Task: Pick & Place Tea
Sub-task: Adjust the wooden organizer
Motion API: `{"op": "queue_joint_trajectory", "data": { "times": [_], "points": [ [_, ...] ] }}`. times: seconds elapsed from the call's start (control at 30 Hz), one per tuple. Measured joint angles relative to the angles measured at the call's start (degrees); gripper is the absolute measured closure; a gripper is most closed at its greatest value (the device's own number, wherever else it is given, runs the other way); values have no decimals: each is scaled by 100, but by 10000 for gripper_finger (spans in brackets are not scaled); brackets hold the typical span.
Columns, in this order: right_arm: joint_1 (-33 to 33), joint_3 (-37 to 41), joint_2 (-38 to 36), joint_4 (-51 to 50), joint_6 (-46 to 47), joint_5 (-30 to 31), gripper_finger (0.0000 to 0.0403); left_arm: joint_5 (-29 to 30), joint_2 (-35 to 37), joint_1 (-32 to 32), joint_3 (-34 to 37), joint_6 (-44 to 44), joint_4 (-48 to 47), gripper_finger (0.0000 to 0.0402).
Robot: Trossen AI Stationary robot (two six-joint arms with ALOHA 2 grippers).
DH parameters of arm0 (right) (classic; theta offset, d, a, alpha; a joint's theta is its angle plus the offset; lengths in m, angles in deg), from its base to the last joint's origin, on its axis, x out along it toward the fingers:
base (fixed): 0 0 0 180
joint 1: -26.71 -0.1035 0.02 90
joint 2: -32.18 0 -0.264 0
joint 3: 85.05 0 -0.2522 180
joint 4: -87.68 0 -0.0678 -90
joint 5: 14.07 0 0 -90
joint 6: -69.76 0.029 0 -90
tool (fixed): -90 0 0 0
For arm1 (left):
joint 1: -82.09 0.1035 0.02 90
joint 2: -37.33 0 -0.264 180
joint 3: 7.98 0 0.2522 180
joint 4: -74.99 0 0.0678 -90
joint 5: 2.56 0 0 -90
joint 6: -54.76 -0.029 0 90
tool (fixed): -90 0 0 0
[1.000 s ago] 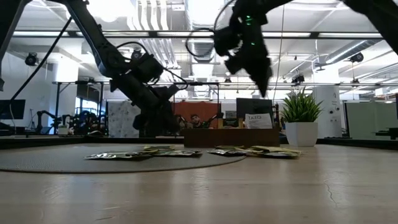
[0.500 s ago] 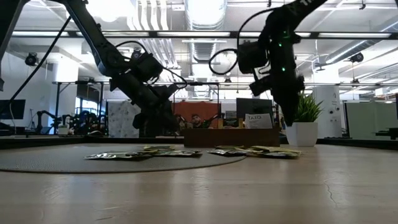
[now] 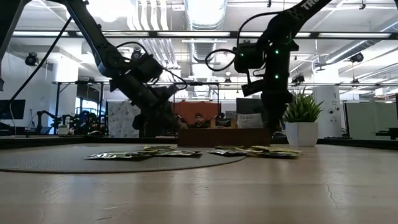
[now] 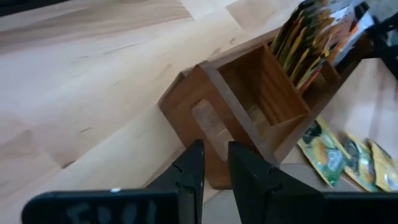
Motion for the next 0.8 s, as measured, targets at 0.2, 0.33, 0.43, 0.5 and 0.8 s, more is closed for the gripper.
{"op": "queue_joint_trajectory", "data": {
  "times": [0.2, 0.33, 0.43, 0.5, 0.8],
  "points": [
    [125, -296, 206, 11, -24, 69, 339, 77, -2, 6, 5, 8, -90, 335],
    [225, -482, 485, 32, -28, 206, 339, 47, -2, 6, 5, 7, -221, 335],
    [259, -602, 624, 30, -24, 228, 338, 28, -2, 5, 5, -12, -353, 335],
    [257, -671, 645, -62, 2, 331, 337, 7, 24, -1, 5, -38, -425, 335],
    [198, -920, 97, -633, 74, -95, 337, 645, 710, 22, 3, -518, -855, 335]
  ]
}}
